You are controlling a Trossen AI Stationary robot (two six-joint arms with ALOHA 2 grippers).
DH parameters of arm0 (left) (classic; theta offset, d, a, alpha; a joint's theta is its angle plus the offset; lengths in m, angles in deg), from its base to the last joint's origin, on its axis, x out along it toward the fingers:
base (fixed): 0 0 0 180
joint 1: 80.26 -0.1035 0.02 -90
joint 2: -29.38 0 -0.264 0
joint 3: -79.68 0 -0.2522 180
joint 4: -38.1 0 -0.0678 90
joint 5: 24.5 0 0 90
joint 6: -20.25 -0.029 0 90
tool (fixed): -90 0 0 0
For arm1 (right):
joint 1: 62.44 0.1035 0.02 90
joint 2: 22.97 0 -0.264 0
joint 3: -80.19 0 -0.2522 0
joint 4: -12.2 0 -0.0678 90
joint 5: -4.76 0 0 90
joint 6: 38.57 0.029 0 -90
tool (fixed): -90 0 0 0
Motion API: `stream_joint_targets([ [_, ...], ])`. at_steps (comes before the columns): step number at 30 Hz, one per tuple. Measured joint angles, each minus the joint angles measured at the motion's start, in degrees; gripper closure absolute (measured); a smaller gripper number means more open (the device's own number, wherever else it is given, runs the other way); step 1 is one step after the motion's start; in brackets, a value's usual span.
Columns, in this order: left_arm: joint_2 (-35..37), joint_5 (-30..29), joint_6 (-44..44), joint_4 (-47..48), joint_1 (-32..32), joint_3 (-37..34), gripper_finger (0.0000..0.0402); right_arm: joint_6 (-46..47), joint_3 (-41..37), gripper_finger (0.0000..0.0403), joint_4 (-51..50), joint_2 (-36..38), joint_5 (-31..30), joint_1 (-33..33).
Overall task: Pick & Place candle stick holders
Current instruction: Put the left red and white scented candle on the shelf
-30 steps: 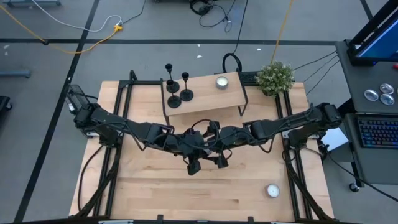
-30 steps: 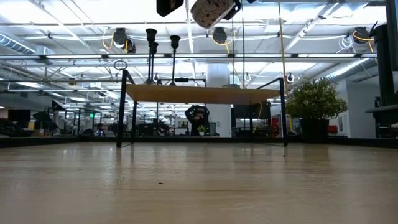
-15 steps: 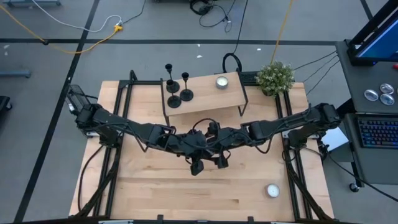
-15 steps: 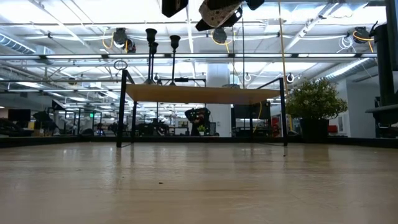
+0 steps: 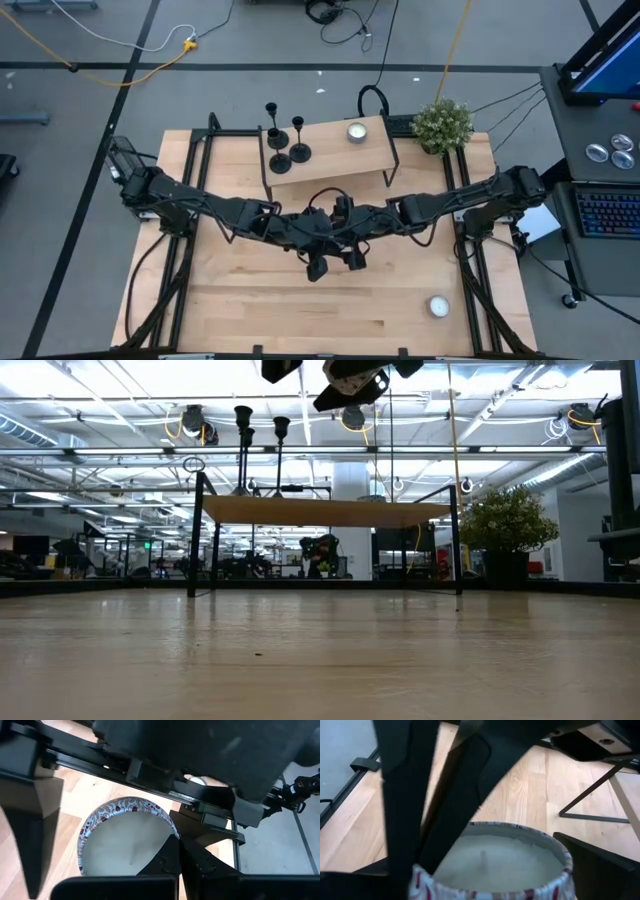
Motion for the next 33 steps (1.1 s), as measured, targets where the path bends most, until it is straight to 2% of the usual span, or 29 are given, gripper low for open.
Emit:
stream_joint_targets([
  [5,0.0,-0.2,0.0,0.5,0.0,0.0,0.0402,0.8,0.0,0.0063,0.0,0.0,0.1,0.0],
  [15,0.0,-0.2,0.0,2.6,0.0,0.0,0.0402,0.9,0.0,0.0075,0.4,0.0,0.2,0.0],
  [22,0.0,-0.2,0.0,2.6,0.0,0.0,0.0402,2.7,0.0,0.0119,0.3,0.0,0.3,0.0],
  [33,0.0,-0.1,0.0,2.5,0.0,0.0,0.0402,2.6,0.0,0.0119,0.5,0.0,0.2,0.0],
])
